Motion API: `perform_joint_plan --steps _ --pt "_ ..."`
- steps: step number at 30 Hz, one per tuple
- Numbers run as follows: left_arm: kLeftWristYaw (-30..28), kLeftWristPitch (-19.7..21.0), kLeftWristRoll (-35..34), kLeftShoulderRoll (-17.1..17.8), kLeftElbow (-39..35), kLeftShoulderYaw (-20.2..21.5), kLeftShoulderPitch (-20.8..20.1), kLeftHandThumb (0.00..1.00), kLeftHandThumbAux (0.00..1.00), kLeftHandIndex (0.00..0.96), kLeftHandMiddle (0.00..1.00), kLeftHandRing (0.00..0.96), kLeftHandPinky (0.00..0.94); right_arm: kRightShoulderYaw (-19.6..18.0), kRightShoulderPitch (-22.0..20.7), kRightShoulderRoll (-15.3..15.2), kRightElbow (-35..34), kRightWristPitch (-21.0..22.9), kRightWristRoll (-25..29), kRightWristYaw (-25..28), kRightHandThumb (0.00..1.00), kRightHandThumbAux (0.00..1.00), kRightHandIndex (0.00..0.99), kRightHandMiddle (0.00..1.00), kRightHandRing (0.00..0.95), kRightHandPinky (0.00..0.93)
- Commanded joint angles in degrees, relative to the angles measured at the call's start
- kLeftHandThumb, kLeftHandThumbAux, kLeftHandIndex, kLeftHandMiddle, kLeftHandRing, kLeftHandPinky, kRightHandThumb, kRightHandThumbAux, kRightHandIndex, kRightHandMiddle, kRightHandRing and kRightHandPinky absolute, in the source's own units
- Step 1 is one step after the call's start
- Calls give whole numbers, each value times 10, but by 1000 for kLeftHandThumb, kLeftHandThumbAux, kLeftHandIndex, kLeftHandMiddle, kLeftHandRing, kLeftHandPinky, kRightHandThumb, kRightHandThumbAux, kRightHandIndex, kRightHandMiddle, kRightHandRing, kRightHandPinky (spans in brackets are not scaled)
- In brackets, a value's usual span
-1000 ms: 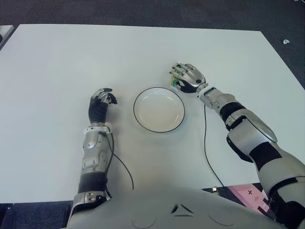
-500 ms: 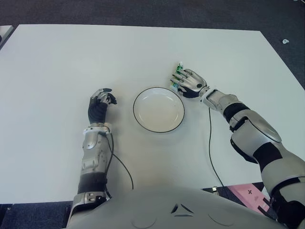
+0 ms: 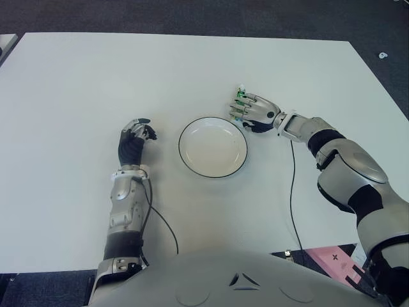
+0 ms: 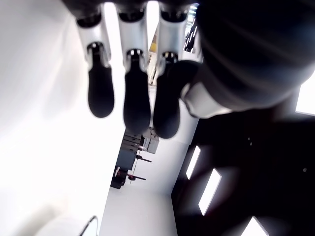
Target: Put the toothpaste on the table into the plate.
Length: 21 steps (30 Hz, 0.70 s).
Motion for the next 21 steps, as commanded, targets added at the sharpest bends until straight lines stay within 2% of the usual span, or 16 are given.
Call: perform_joint_plan --steps 1,21 --pt "12 44 6 -4 47 3 48 716 716 435 614 600 553 15 -14 -2 11 3 -19 -11 684 308 0 0 0 0" --pt "21 46 -1 -15 35 8 57 717 715 437 626 607 557 13 -28 8 30 14 -12 14 743 351 0 0 0 0"
